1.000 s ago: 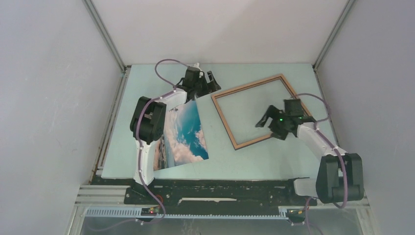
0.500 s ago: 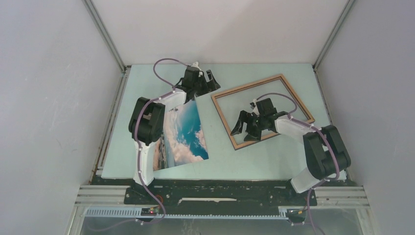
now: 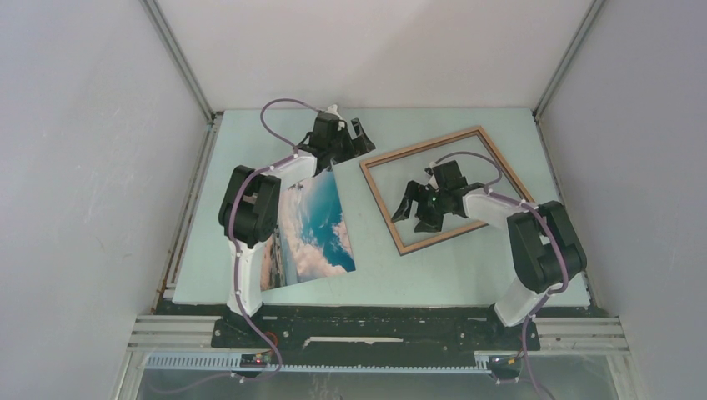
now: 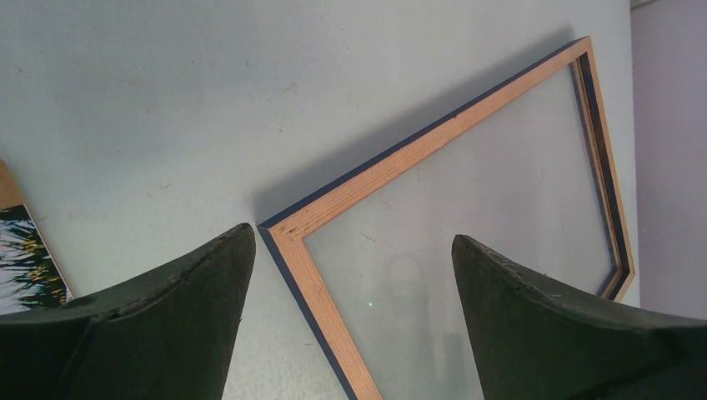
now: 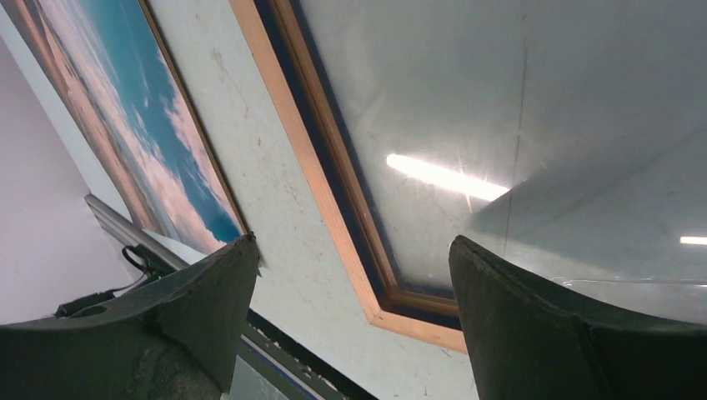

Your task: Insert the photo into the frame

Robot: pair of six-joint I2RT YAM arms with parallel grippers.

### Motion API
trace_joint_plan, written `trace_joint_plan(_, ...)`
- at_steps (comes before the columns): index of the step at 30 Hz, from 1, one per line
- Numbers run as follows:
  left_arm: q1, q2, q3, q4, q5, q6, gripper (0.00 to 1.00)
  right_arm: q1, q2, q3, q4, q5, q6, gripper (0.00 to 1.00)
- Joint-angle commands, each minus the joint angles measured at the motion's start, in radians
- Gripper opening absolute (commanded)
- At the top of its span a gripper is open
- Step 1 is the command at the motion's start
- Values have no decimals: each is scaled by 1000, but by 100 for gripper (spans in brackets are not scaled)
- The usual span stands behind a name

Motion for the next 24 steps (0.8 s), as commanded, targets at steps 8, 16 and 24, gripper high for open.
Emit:
trace_joint_plan(8,10,-67,-2,29,-3,22,95,-104,-82,52,-59,74,-26,92)
trace_joint_plan(16,11,-138,-51,31,-32,55,97,-232,-76,52,-51,71,-70,93)
trace_joint_plan(24,34,-423,-265,30,-149,94,100,-180,-125,100,-7,177,-114,96)
